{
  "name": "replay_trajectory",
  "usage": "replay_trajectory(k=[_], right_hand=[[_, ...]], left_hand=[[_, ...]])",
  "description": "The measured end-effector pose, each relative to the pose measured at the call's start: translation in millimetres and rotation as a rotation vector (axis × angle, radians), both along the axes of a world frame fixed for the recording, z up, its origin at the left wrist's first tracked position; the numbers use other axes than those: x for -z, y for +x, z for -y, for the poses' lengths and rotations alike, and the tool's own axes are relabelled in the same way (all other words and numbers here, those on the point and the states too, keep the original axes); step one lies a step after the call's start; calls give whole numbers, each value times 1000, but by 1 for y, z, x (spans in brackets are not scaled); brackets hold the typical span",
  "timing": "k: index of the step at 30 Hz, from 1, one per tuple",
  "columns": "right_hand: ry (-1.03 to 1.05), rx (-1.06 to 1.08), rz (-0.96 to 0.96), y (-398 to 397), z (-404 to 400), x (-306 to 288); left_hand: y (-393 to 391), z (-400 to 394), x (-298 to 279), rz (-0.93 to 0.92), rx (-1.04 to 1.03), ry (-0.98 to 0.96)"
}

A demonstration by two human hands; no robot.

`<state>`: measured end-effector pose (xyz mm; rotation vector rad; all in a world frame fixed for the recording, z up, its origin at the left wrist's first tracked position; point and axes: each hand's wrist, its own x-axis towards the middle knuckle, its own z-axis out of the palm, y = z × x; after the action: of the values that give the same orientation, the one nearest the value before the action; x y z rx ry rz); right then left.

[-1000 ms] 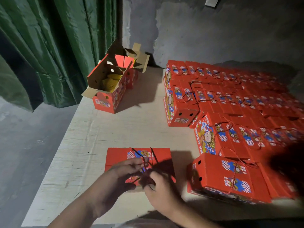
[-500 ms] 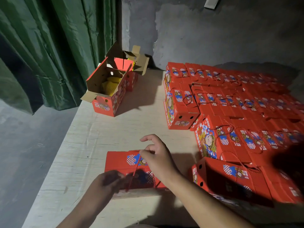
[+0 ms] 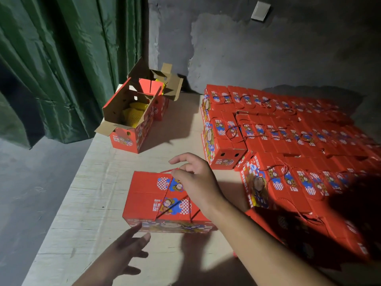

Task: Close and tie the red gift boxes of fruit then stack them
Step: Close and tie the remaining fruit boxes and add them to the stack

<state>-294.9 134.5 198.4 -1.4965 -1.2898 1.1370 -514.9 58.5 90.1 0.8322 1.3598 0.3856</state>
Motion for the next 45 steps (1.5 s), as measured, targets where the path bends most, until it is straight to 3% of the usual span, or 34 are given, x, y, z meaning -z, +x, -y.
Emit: replay_trajectory(k=[11, 26, 35, 45], right_hand=[[-37, 108, -11, 51, -42, -16], [-78, 261, 19, 138, -28, 6], [-94, 283, -1, 151, -28, 5], [-153, 309, -86, 153, -5, 24]], left_hand=[[91, -77, 16, 231, -76, -25], [205, -107, 43, 199, -89, -31], [225, -124, 50, 215, -101, 17], [233, -146, 62, 158, 21, -25]])
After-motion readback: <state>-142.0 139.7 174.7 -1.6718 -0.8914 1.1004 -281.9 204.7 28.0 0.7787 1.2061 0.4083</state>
